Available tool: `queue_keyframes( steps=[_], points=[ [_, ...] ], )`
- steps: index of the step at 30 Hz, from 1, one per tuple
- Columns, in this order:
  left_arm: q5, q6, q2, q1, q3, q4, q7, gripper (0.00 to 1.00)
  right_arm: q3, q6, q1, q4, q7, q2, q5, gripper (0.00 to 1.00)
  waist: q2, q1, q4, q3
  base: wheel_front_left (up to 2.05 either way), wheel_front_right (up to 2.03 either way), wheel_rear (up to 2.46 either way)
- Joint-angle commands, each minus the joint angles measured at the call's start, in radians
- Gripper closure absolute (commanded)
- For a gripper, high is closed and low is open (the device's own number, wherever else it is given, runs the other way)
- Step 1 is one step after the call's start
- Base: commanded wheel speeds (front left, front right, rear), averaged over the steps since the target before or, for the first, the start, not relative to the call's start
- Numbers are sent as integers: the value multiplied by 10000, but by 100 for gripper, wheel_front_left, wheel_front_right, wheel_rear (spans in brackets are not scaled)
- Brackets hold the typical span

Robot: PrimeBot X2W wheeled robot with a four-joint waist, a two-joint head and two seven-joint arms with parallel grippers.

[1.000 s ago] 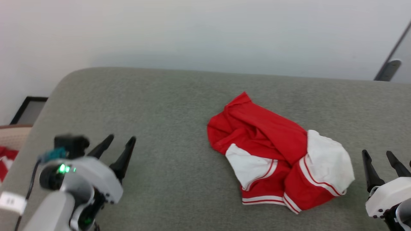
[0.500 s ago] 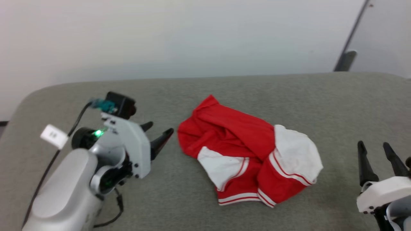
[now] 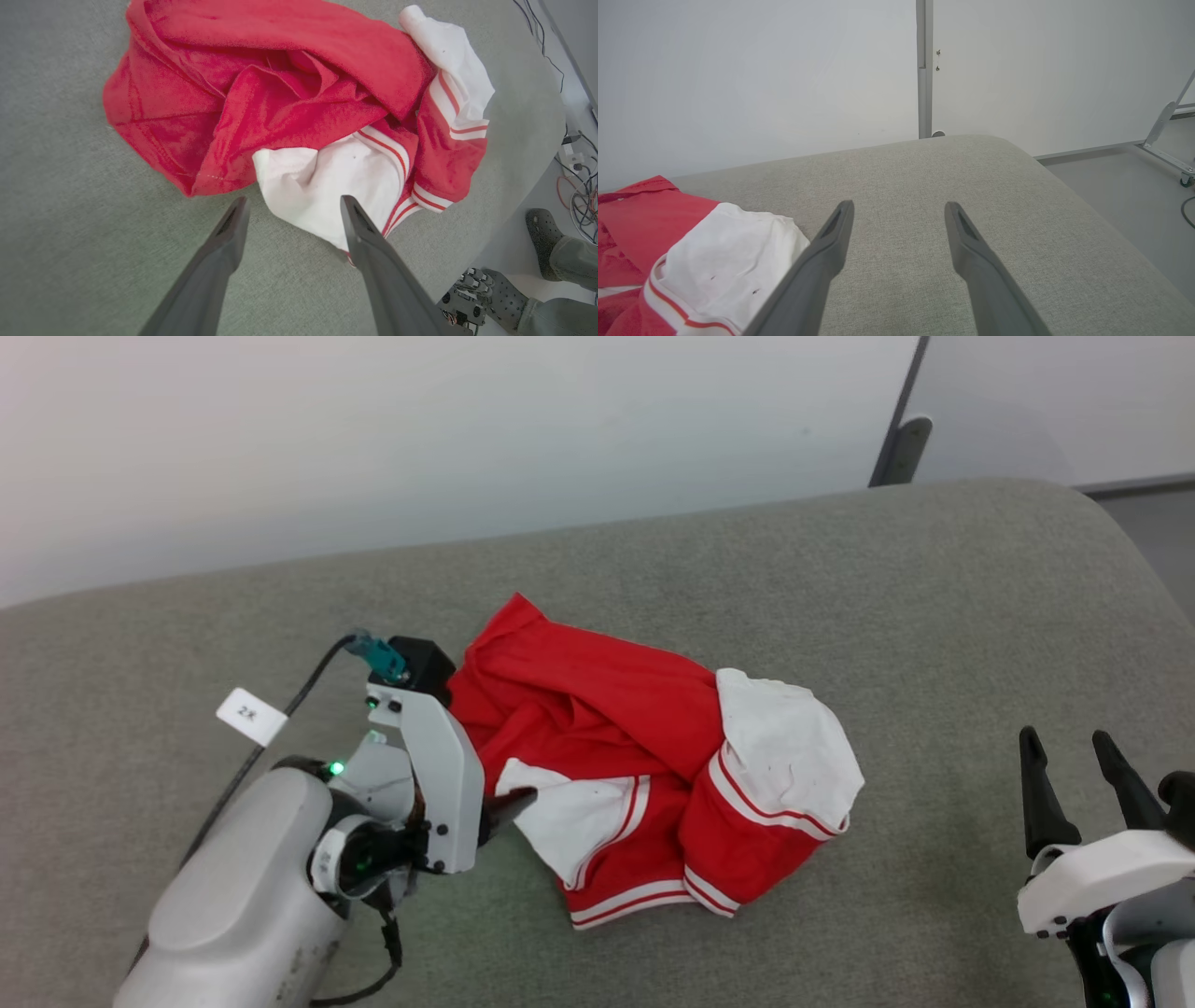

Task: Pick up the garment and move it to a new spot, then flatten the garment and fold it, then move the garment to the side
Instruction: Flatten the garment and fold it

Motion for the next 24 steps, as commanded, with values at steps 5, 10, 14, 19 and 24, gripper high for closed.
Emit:
queue_keyframes(
  steps=[5, 10, 14, 19, 24],
  points=[
    [-134, 388, -124, -7, -118, 329, 530, 0, 41, -14, -259, 130, -111, 55, -47, 0, 0, 0, -253, 317, 0, 0, 0],
    [-64, 435, -222, -98, -162, 760, 414, 0, 96, -14, -358, 250, -169, 87, -76, 0, 0, 0, -268, 465, 0, 0, 0],
    [-180, 353, -323, -179, -82, 1024, 279, 0, 124, -14, -467, 285, -200, 97, -86, 0, 0, 0, -255, 539, 0, 0, 0],
    [-310, 267, -454, -342, 27, 1418, 99, 100, 92, -14, -520, 386, -256, 43, -83, 0, 0, 0, -178, 584, 0, 0, 0],
    [-347, 309, -297, -407, 222, 1528, -137, 100, -58, -14, -440, 420, -302, 13, -129, 0, 0, 0, 37, 533, 0, 0, 0]
  ],
)
